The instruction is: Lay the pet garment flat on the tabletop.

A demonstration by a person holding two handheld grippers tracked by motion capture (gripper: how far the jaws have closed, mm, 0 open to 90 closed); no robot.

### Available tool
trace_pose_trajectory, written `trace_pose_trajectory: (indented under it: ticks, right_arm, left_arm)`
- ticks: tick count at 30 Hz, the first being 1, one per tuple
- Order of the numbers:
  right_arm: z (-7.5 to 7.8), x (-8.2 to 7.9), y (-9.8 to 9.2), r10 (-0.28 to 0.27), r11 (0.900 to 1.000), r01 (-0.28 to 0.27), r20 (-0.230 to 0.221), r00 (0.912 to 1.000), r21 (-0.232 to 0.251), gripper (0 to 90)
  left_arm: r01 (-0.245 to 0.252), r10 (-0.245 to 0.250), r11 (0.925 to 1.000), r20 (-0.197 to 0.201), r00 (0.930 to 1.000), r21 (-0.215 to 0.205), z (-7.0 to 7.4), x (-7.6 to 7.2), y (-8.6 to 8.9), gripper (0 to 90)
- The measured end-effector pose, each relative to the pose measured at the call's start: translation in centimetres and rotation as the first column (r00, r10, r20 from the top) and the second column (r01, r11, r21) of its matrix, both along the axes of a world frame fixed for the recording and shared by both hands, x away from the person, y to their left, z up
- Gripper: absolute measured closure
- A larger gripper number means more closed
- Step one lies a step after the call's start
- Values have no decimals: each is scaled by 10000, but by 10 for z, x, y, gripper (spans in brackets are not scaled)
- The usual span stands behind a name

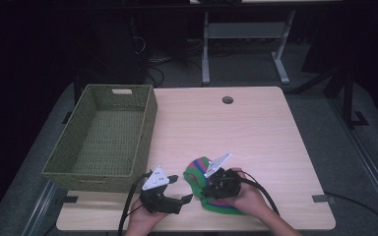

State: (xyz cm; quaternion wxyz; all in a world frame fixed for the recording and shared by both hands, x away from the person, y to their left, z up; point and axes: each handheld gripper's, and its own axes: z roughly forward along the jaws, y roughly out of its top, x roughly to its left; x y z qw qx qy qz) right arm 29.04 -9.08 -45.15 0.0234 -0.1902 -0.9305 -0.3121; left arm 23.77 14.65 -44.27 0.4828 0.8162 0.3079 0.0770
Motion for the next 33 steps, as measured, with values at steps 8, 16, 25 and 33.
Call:
trace_pose_trajectory:
  ticks: [8,16,25,33]
  right_arm:
    - [4,0,-2,-106,9999,105,-94,9999,-25,853]
    - [15,2,-11,-205,9992,211,-172,9996,340,853]
    - [27,4,-21,-141,9976,164,-354,9993,668,853]
    - [40,6,-29,-255,9965,279,-309,9992,793,853]
  left_arm:
    - [-70,70,9999,-24,10000,-83,0,0,0,176]
    - [-125,125,9998,-2,9999,-126,0,1,2,176]
    - [-100,99,9997,-47,9999,-217,1,1,2,176]
    - [-113,112,9995,-12,9999,-285,1,2,3,176]
